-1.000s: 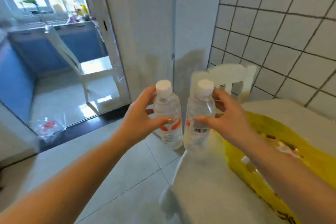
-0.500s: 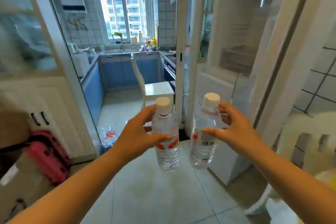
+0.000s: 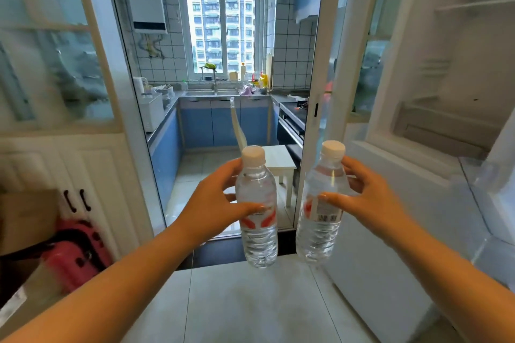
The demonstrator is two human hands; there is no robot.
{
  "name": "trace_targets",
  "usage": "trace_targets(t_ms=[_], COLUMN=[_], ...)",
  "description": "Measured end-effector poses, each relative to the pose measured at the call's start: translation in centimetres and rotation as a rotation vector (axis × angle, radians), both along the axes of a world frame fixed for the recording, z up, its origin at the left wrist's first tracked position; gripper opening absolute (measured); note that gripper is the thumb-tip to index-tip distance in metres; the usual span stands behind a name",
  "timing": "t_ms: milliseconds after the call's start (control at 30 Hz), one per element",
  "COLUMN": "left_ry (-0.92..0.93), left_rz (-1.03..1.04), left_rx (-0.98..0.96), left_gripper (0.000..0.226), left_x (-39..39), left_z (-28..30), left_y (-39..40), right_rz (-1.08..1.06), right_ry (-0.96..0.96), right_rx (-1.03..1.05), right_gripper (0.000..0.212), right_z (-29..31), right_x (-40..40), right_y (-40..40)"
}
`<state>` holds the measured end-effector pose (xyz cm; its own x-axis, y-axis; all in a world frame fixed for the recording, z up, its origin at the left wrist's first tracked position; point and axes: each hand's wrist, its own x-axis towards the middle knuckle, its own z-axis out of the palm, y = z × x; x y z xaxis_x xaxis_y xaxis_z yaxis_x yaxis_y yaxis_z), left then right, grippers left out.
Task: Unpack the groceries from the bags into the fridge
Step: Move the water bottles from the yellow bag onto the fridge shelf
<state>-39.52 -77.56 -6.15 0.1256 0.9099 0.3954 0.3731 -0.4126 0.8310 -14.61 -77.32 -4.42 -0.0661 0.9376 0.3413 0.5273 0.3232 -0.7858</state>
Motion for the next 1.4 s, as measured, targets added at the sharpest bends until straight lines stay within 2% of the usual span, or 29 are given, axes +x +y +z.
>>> trace_targets(t_ms=[333, 467, 667, 800, 1067, 1300, 1400], left_ry=[0.016, -0.001, 0.027, 0.039, -0.003, 0.023, 0.001], left_rz=[-0.034, -0.095, -0.344, -0.570, -0.928, -1.074, -1.116], left_rx=[-0.014, -0.026, -0.024, -0.022, 0.059, 0.159, 0.191], left_gripper=[0.065, 0.062, 0.063, 0.064, 0.068, 0.060, 0.060], left_x=[2.2, 4.6, 10.5, 15.8, 27.8, 39.3, 44.2], left_z=[2.8, 3.0, 3.1, 4.8, 10.2, 12.8, 13.4], left_y=[20.3, 28.4, 41.8, 51.1, 62.6, 67.9, 68.9], right_rz=[-0.023, -0.061, -0.182, -0.387, -0.671, -0.845, -0.891], right_ry=[0.077, 0.106, 0.117, 0.117, 0.087, 0.138, 0.175], right_rx=[0.039, 0.035, 0.031, 0.079, 0.185, 0.310, 0.351], right_gripper=[0.066, 0.069, 0.062, 0.060, 0.058, 0.062, 0.057], right_z=[1.1, 1.2, 1.4, 2.2, 7.0, 9.9, 10.7], right_x=[1.0, 3.0, 8.0, 11.7, 19.9, 28.2, 32.0], right_y=[19.1, 25.4, 33.9, 39.3, 44.3, 47.8, 49.6])
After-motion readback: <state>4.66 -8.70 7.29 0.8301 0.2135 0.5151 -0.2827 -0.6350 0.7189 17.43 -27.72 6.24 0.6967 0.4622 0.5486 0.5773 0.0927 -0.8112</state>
